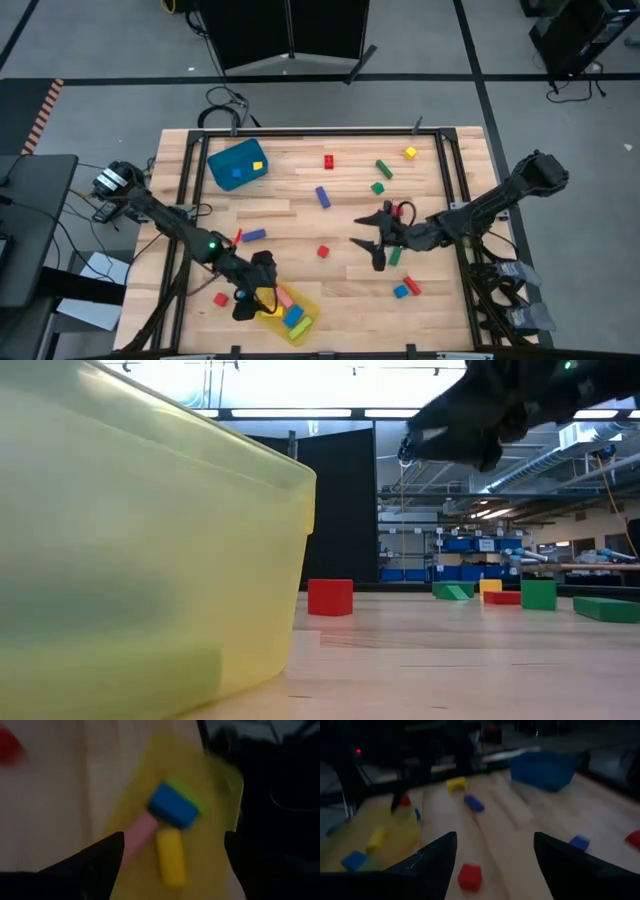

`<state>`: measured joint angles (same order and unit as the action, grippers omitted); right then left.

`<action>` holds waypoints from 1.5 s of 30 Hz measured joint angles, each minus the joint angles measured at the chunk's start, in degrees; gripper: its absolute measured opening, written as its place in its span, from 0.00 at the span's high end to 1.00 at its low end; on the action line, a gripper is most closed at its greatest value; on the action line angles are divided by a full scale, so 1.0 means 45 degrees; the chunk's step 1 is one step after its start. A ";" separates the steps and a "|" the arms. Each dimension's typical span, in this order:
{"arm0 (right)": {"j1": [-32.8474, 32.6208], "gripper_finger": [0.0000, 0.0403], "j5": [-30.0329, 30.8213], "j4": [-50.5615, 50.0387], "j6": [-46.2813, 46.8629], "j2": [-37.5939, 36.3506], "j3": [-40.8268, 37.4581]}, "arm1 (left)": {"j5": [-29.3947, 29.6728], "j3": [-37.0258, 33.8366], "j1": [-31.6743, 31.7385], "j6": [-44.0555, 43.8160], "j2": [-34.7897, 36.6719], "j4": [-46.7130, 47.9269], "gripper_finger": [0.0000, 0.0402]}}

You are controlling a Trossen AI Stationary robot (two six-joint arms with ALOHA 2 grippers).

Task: Sort blocks by size
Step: Put the top small red block into the blue bin

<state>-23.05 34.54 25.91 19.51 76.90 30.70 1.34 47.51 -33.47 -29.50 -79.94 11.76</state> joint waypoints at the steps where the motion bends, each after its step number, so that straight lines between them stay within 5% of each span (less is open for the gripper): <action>1: 0.0000 0.30 -0.0078 0.0004 0.0068 0.0446 0.0151 | 0.0464 0.0064 0.0000 0.0333 0.0205 -0.0010 0.13; 10: -0.0024 0.29 -0.0657 0.0021 0.0074 0.4437 0.2307 | 0.4570 -0.0077 0.0005 0.2883 0.2950 0.0116 0.27; 23: 0.0203 0.24 -0.0650 -0.0106 0.0966 0.7624 0.4384 | 0.7733 -0.2291 0.0010 0.3823 0.6275 -0.0656 0.33; 38: 0.1095 0.25 -0.1489 -0.1278 0.1987 0.8323 0.4667 | 0.8366 -0.4208 0.0015 0.3923 0.6775 -0.3239 0.33; 45: 0.1180 0.36 -0.1321 -0.1505 0.1967 0.8310 0.4667 | 0.8551 -0.4208 0.0019 0.4182 0.6775 -0.3418 0.33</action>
<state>-17.74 28.60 19.14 28.36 114.30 51.70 39.82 28.58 -33.39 -10.68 -49.45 -3.62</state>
